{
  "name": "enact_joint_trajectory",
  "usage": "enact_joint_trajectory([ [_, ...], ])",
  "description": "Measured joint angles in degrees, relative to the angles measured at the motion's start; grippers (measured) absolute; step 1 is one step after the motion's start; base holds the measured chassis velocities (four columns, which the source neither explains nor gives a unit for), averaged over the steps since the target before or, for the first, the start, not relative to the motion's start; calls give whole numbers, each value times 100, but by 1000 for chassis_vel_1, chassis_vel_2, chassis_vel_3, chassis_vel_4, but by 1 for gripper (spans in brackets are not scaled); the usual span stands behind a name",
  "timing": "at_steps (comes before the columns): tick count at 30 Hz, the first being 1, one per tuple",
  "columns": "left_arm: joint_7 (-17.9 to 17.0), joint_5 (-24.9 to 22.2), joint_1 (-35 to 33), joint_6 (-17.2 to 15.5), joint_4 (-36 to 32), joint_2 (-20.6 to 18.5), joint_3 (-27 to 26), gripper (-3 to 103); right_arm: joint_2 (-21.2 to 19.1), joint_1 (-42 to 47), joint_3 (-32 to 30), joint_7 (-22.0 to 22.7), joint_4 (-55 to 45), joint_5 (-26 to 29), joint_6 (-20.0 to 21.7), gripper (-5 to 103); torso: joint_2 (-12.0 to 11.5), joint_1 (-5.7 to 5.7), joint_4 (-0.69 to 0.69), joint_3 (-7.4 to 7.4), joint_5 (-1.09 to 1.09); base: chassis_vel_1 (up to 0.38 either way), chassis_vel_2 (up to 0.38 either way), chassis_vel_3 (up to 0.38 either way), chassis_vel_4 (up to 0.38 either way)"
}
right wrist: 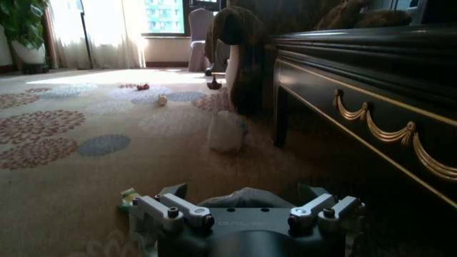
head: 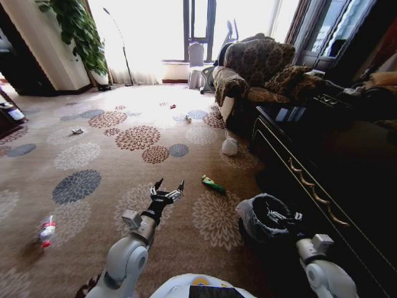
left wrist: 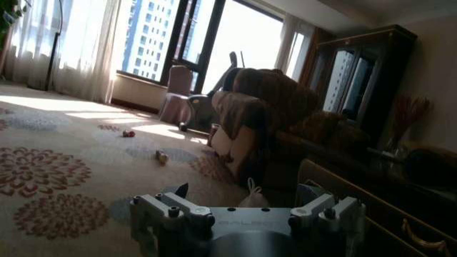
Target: Pick up the trash from the ground and place it into the trash bin.
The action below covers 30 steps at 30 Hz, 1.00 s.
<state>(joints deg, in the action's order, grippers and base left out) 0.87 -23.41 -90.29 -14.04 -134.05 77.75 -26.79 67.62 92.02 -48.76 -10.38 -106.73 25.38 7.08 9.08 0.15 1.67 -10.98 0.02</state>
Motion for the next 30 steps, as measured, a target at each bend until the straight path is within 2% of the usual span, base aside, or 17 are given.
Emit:
enact_joint_trajectory([
  [8, -1, 37, -38, -4, -13, 36, 2, 100, -440, -69, 58, 18, 607, 39, 240, 100, 0, 0, -3, 0, -2, 0, 0, 0, 0],
  [19, 0, 161, -212, -4, -101, 112, 14, 100, -1397, -1062, 696, 62, 1755, 391, 727, 100, 0, 0, 1, 0, -2, 0, 0, 0, 0],
  [24, 0, 165, -246, -2, -112, 107, -22, 100, -1693, -1361, 962, -93, 2260, 366, 755, 100, 0, 0, -2, 0, -3, 0, 0, 0, 0],
  [30, 0, 179, -272, 2, -122, 122, -29, 100, -1836, -1679, 1234, -186, 2613, 356, 819, 100, 0, 0, -1, 0, -2, 0, 0, 0, 0],
])
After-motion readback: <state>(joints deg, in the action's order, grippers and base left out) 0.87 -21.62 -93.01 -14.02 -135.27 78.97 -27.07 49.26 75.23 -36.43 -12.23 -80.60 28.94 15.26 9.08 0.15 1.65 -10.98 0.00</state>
